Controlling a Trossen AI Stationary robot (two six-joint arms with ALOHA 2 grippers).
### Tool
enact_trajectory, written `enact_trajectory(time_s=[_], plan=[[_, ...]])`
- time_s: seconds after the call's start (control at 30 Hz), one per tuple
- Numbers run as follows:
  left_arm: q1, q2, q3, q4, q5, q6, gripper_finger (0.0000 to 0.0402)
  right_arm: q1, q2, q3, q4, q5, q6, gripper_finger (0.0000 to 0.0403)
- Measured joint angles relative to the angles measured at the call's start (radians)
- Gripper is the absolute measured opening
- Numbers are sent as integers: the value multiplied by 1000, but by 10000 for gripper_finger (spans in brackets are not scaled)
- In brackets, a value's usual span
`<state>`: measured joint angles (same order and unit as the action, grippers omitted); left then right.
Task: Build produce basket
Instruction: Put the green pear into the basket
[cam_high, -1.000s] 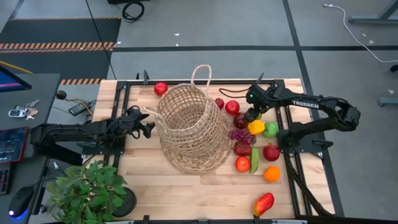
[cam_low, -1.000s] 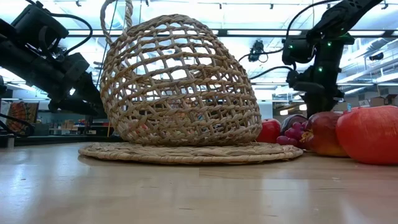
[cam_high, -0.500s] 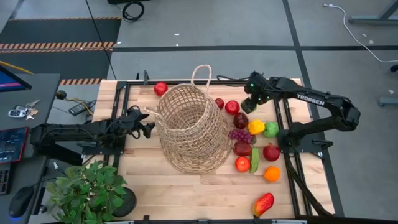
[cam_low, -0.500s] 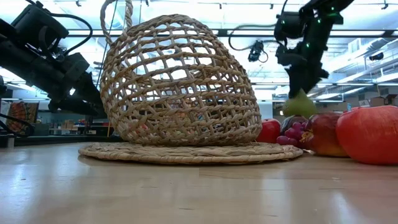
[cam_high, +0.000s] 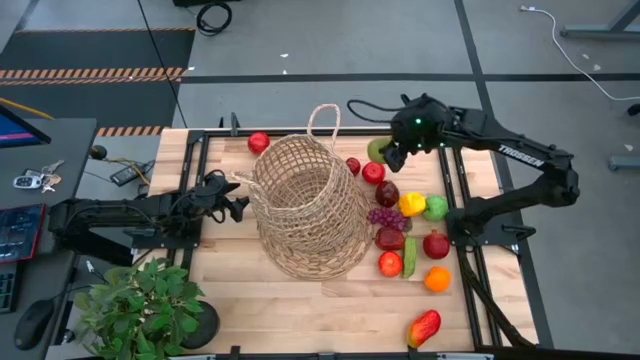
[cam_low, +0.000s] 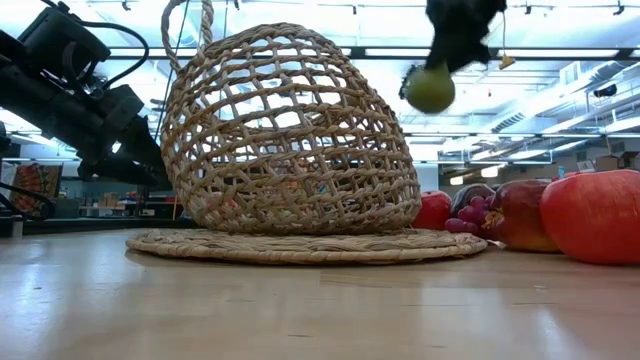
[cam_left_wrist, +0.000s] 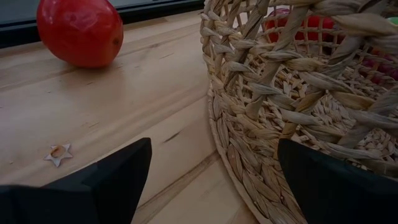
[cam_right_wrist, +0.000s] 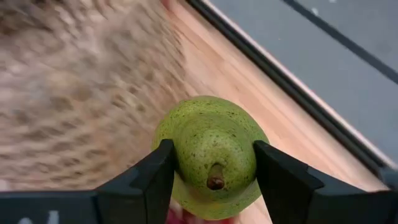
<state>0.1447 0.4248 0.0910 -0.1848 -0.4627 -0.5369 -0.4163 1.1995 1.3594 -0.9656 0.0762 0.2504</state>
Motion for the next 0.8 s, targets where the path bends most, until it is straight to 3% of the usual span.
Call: enact_trajectory(time_s=[0.27, 0.4, 0.63, 0.8], plan=[[0, 0, 0, 0, 0, 0, 357, 80, -2, 67, 188, -121, -11, 208], [0, 0, 0, 0, 0, 0, 357, 130, -5, 67, 288, -198, -99, 208], [0, 0, 0, 0, 0, 0, 357, 235, 19, 66, 435, -193, -259, 208], [0, 0, 0, 0, 0, 0, 357, 314, 62, 66, 464, -115, -423, 208]])
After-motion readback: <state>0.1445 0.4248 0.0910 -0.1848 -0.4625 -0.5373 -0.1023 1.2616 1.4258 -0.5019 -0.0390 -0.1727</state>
